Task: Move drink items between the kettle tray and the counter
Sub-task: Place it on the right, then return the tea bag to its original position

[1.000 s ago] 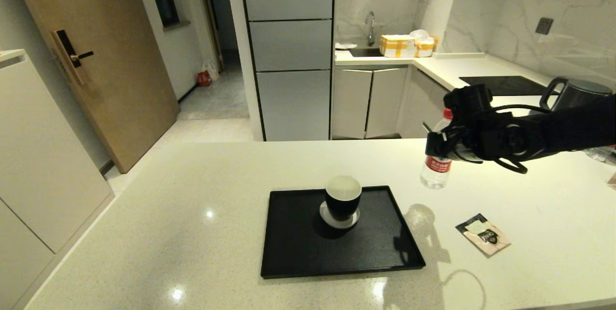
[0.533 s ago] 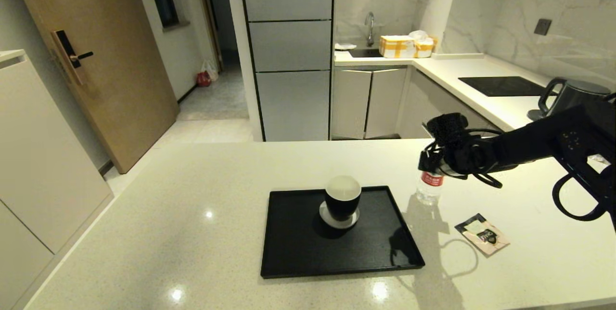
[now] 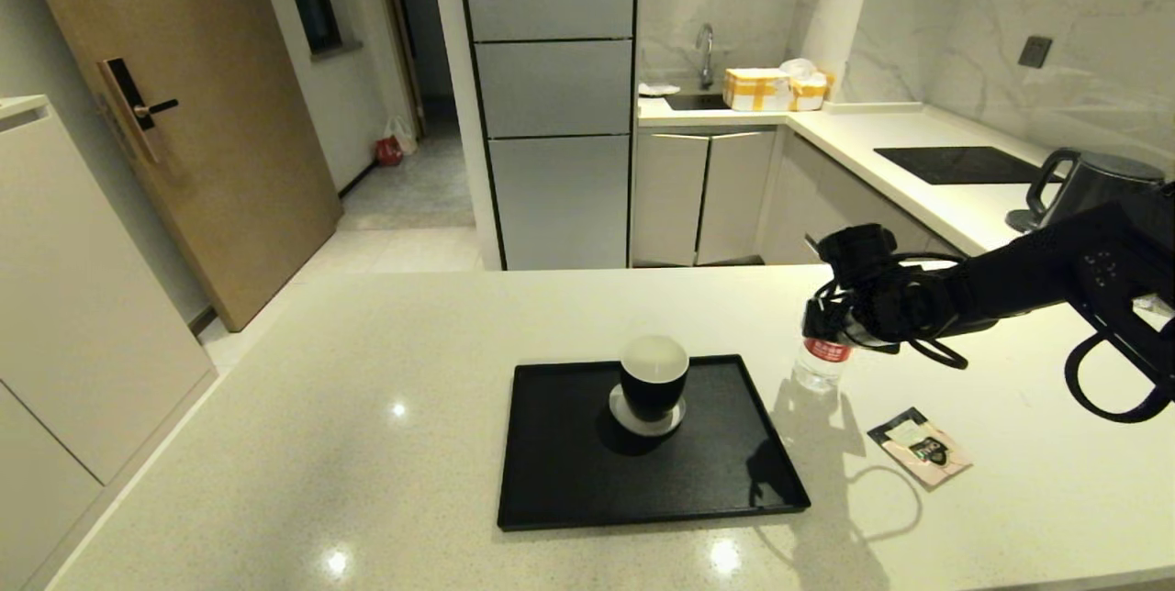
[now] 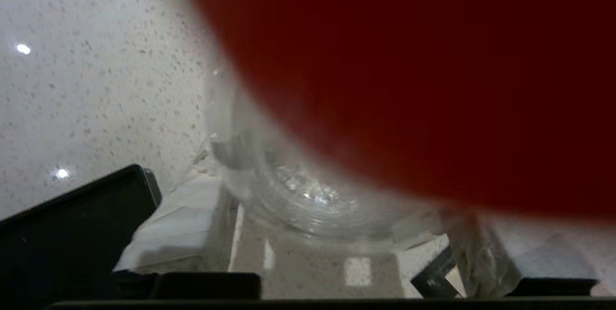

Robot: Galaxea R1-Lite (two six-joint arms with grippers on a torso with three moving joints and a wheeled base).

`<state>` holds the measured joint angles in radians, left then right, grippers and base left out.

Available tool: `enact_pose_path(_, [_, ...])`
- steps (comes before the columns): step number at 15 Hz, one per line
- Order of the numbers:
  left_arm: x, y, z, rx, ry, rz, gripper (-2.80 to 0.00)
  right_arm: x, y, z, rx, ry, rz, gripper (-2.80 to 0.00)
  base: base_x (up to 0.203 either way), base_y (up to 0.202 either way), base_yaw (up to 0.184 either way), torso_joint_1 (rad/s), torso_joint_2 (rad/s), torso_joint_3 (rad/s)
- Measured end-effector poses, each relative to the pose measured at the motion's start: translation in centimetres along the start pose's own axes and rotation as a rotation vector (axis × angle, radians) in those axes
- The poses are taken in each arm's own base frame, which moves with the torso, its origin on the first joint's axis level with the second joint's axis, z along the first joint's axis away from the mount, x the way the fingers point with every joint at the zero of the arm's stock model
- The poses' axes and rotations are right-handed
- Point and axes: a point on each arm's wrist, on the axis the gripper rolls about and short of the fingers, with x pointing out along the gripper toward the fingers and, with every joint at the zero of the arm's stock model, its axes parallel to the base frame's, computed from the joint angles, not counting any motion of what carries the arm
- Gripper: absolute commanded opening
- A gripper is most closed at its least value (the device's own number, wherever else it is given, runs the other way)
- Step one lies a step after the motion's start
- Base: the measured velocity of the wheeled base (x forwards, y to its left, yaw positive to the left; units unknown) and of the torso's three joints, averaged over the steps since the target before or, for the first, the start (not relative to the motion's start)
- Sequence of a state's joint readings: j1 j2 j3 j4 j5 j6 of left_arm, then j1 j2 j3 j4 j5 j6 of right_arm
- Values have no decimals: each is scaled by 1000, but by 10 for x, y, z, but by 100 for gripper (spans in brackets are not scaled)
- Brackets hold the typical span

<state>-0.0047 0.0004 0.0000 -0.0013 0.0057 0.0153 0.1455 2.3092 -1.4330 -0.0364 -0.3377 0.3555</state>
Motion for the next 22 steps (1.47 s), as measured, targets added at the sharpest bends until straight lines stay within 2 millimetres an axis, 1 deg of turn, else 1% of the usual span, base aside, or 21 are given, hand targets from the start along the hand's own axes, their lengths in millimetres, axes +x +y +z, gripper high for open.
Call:
enact_pose_path(3, [0, 0, 0, 0, 0, 0, -280, -11, -5, -3, -15, 13, 1, 0, 0, 0, 0, 0, 0, 0])
enact_pose_path(6, [0, 0, 0, 0, 0, 0, -280, -25, -13, -12, -43, 48, 21, 0, 0, 0, 0, 0, 0, 0])
enact_pose_path(8, [0, 0, 0, 0, 0, 0, -280, -43, -19, -16, -49, 68, 54, 0, 0, 0, 0, 0, 0, 0])
enact_pose_path(10, [0, 0, 0, 0, 0, 0, -280, -73, -24, -15, -50, 64, 121, 0, 0, 0, 0, 0, 0, 0])
enact_pose_path(11, [0, 0, 0, 0, 0, 0, -280, -92, -26, -15, -56, 55, 161, -280, 0, 0, 0, 0, 0, 0])
enact_pose_path(13, [0, 0, 0, 0, 0, 0, -280, -136, -27, -21, -92, 40, 238, -280, 0, 0, 0, 0, 0, 0])
enact_pose_path(17, [0, 0, 0, 0, 0, 0, -280, -215, -26, -53, -164, 11, 377, -280, 0, 0, 0, 0, 0, 0])
enact_pose_path(18, [0, 0, 0, 0, 0, 0, -280, -237, -30, -60, -167, -1, 402, -280, 0, 0, 0, 0, 0, 0])
enact_pose_path(19, [0, 0, 0, 0, 0, 0, -280, -255, -37, -64, -162, -15, 408, -280, 0, 0, 0, 0, 0, 0])
enact_pose_path(21, [0, 0, 0, 0, 0, 0, -280, -286, -58, -70, -132, -48, 381, -280, 0, 0, 0, 0, 0, 0])
enact_pose_path(22, [0, 0, 0, 0, 0, 0, -280, -298, -70, -71, -98, -74, 347, -280, 0, 0, 0, 0, 0, 0])
